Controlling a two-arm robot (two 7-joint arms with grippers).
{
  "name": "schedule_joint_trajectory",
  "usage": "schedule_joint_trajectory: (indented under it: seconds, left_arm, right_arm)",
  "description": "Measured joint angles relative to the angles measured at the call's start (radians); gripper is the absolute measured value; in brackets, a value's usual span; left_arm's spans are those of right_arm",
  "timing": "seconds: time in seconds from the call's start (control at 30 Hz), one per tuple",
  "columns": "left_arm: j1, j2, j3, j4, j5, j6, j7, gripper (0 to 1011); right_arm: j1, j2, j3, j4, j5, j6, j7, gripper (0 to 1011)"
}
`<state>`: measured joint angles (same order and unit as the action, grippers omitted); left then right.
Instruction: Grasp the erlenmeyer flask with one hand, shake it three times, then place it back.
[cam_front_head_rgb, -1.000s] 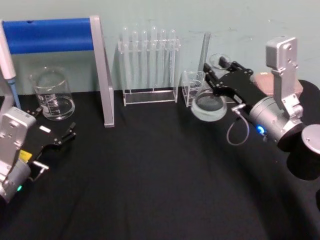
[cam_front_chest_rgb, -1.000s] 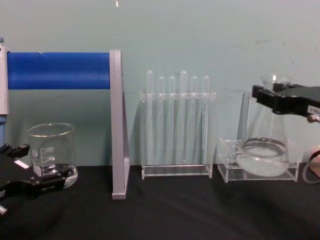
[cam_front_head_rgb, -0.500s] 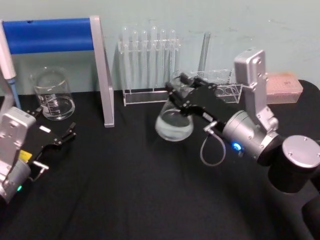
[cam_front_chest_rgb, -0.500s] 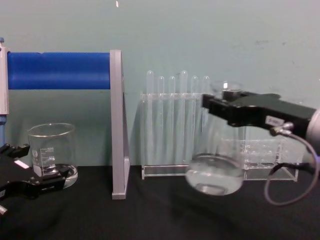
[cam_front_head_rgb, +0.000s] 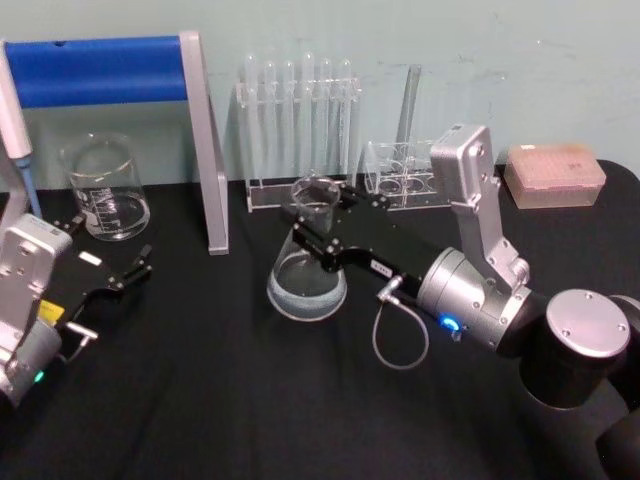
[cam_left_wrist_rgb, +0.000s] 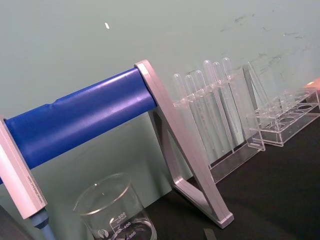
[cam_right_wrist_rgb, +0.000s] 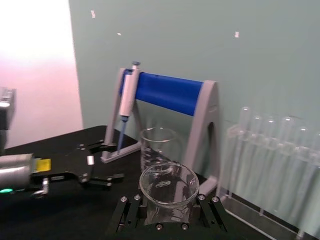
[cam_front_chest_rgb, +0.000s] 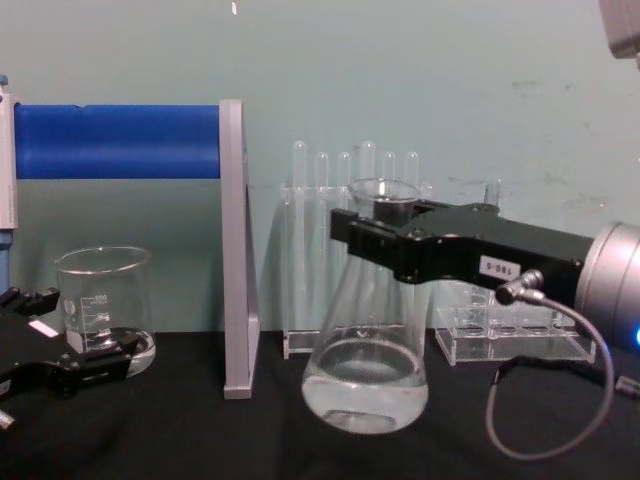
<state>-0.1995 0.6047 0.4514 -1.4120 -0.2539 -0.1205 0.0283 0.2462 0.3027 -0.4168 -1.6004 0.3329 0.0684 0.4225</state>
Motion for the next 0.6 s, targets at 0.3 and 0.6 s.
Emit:
schedule_joint_trajectory:
  seconds: [0.3,0.6]
  left_arm:
    - [0.000,0.000,0.000,0.000,0.000,0.000,0.000,1001]
    - [0.000,0.000,0.000,0.000,0.000,0.000,0.000,1001]
  right_arm:
    - [0.000,0.018,-0.025,-0.012,0.017,-0.001,0.007,450]
    - [0.019,0.019,-0.003,0.021,0.018,-0.009,-0.037,450]
